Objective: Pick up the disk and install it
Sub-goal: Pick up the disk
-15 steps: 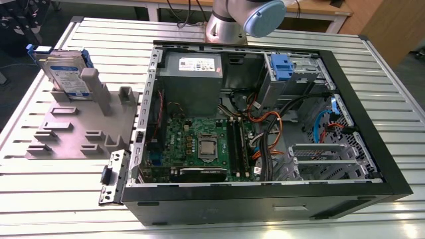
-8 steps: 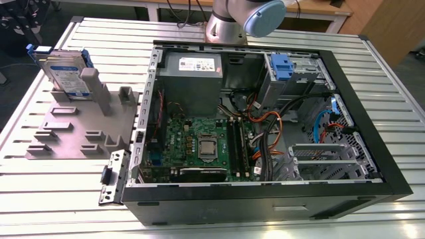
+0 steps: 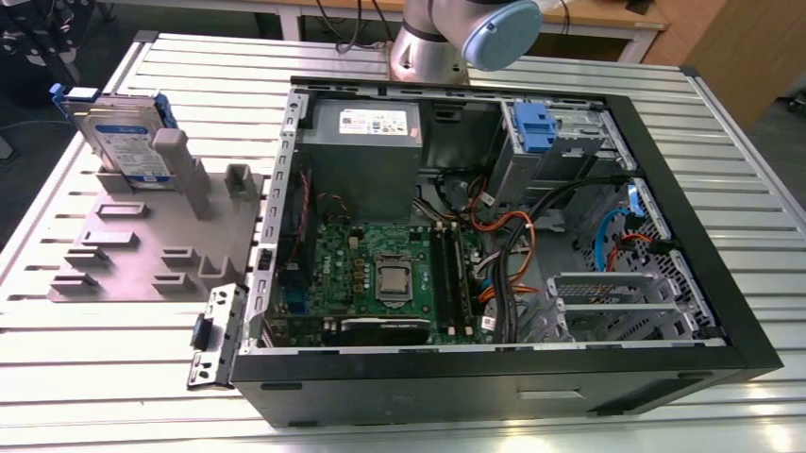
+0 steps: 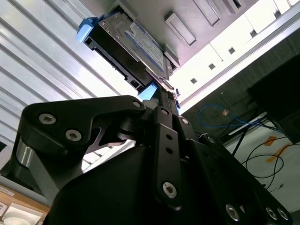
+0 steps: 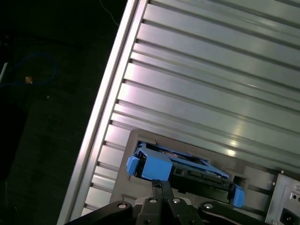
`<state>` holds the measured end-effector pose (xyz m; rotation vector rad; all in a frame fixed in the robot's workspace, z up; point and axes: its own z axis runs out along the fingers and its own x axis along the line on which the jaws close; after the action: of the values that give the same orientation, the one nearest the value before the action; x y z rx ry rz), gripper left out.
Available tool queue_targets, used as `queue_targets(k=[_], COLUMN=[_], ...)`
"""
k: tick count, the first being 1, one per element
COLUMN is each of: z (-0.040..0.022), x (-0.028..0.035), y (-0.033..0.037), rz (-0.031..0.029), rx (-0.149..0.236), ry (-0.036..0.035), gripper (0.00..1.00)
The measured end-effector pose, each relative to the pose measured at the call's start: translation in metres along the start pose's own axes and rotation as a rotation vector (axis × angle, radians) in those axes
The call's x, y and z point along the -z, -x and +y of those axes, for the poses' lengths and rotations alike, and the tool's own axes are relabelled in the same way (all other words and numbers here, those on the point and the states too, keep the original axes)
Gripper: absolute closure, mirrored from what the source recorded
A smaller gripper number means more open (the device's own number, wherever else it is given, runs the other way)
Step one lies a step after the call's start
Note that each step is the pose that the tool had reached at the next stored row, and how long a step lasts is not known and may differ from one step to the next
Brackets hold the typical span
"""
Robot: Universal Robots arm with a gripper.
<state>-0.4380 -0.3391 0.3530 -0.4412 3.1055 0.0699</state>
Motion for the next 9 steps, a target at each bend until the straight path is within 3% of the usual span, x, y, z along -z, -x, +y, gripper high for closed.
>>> queue_targets(k=[9], z=[0.0], x=[-0.0001], y=[0.0], rz=[0.0019], rx=[0.045], ry=[0.0005], gripper=[0.89])
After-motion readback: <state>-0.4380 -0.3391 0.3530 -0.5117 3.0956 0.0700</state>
